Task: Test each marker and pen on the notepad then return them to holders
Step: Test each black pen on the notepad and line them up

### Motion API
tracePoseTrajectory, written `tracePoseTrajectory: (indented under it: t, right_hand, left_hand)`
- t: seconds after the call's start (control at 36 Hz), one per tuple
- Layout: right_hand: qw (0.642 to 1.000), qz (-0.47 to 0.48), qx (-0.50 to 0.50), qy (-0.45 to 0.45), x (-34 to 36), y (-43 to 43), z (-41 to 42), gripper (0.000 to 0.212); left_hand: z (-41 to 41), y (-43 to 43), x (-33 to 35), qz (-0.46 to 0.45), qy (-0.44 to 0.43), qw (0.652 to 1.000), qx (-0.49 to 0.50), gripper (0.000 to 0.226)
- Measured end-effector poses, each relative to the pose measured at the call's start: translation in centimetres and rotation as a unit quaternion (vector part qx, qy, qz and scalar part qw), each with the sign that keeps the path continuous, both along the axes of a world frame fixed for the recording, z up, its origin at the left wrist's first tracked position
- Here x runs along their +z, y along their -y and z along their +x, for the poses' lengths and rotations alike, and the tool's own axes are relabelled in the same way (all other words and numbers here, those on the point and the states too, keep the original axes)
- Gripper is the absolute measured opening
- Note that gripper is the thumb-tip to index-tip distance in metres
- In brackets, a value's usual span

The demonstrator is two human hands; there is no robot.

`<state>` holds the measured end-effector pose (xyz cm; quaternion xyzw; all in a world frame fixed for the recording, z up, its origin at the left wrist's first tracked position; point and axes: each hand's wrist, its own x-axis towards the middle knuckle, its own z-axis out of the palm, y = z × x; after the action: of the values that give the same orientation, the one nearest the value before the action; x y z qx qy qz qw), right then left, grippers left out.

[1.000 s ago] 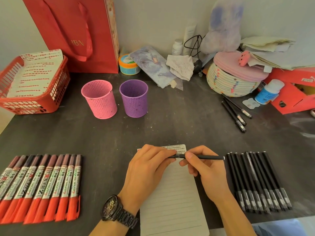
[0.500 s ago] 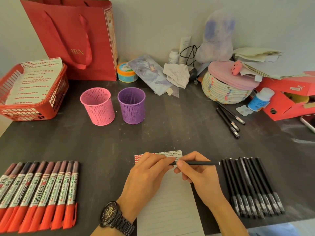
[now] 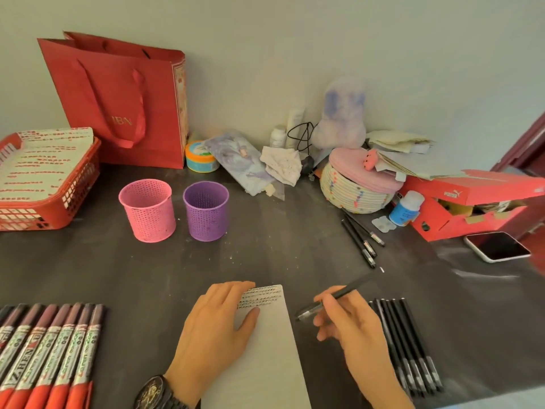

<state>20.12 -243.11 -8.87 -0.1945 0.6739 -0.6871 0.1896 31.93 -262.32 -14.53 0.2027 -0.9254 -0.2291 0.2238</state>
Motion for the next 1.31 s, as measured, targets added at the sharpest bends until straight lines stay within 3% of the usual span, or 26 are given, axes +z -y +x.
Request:
tracePoseTrajectory:
  t: [0.17,0.33,0.42,0.53,0.67,1.31]
  right_hand:
    - [0.982,0.162,-0.011,-0.093,3.2,-7.4,-4.4,0.022]
    - [0.907,0.395,-0.021,-0.146,4.3,-14.0,-8.7,0.021]
    - [0.875,0.462,-0.024,-0.143,3.8,-15.4,-9.7,0.035]
    - [0.837,0.531,0.008,-0.135,2.8,-16.0,-10.3,0.034]
    - [0.817,0.565,0.035,-0.109,2.0,-15.6,-10.4,0.035]
    - [0.827,0.550,0.027,-0.114,0.7,-15.7,-10.5,0.027]
  left_hand:
    - [-0.1,-0.1,-0.2,-0.002,0.020,1.000,0.000,0.041]
    - [-0.2,0.2,-0.2,0.016,0.034,0.999,0.001,0.038]
    - [-0.2,0.1,-0.1,0.018,0.040,0.999,0.001,0.037]
    - [-0.2,0.1,0.0,0.024,0.049,0.999,0.004,0.038]
    - [-0.1,0.3,0.1,0.032,0.055,0.998,0.004,0.039]
    - [-0.2,0.4,-0.3,0.025,0.045,0.999,0.004,0.037]
